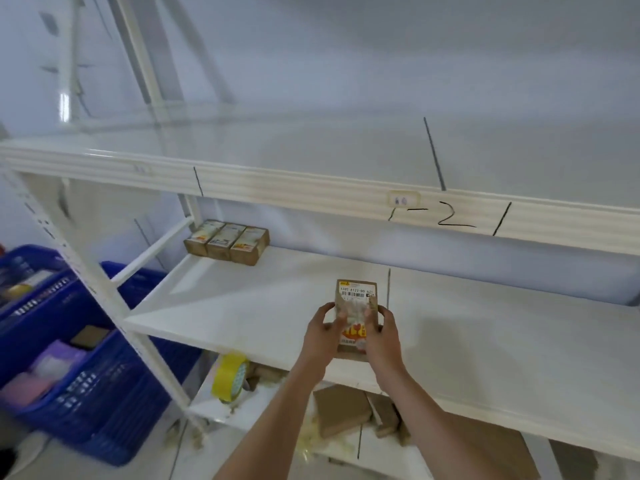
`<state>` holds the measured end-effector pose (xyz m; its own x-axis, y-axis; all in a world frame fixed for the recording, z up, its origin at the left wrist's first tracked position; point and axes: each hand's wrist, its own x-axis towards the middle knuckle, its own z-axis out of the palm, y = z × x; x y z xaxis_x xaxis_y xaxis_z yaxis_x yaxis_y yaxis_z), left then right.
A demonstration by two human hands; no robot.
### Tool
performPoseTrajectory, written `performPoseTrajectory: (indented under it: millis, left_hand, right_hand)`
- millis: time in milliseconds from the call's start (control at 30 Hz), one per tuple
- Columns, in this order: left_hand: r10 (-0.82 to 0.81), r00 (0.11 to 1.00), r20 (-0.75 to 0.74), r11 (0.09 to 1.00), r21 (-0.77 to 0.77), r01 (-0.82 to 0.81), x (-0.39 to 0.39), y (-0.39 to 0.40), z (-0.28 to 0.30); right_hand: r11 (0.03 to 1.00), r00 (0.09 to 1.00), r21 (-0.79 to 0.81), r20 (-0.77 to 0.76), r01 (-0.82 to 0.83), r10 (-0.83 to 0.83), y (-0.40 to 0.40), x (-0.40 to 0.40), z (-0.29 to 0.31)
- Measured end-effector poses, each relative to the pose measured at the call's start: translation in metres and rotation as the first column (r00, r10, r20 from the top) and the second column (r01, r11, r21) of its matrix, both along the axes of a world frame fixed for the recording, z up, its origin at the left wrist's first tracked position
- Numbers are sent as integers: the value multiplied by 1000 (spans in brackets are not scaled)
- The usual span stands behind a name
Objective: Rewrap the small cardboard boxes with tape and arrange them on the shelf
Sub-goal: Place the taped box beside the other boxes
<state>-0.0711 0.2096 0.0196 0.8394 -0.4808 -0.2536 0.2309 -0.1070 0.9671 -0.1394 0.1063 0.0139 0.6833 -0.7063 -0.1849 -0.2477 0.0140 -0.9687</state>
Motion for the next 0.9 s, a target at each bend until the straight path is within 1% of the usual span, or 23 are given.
performPoseTrajectory:
  millis: [167, 300, 433, 533, 633, 700, 800, 900]
  left_hand:
    - [85, 996, -4, 996, 36, -85, 38, 41, -11]
    - [139, 990, -12, 987, 79, -137, 72, 53, -23]
    - [175, 985, -5, 979, 111, -173, 117, 57, -30]
    - [192, 981, 11, 971, 145, -191, 150, 59, -35]
    - [218, 976, 6, 961, 171, -216, 175, 62, -37]
    - [231, 972, 38, 952, 196, -234, 192, 63, -38]
    - [198, 978, 61, 946, 248, -207, 214, 69, -45]
    - [150, 988, 30, 949, 276, -153, 230, 78, -56]
  right_hand:
    - [994, 989, 13, -101, -105, 106, 34, 37, 7]
    - [976, 962, 53, -167, -210, 216, 38, 67, 0]
    - [940, 936, 157, -138, -302, 323, 33, 107, -10]
    - [889, 888, 196, -131, -414, 442, 26, 139, -14]
    - [830, 818, 162, -151, -534, 555, 25, 165, -12]
    - [786, 774, 123, -137, -606, 618, 23, 184, -16]
    - [789, 770, 113, -169, -604, 615, 23, 209, -28]
    - [840, 816, 89, -201, -535, 542, 26, 225, -42]
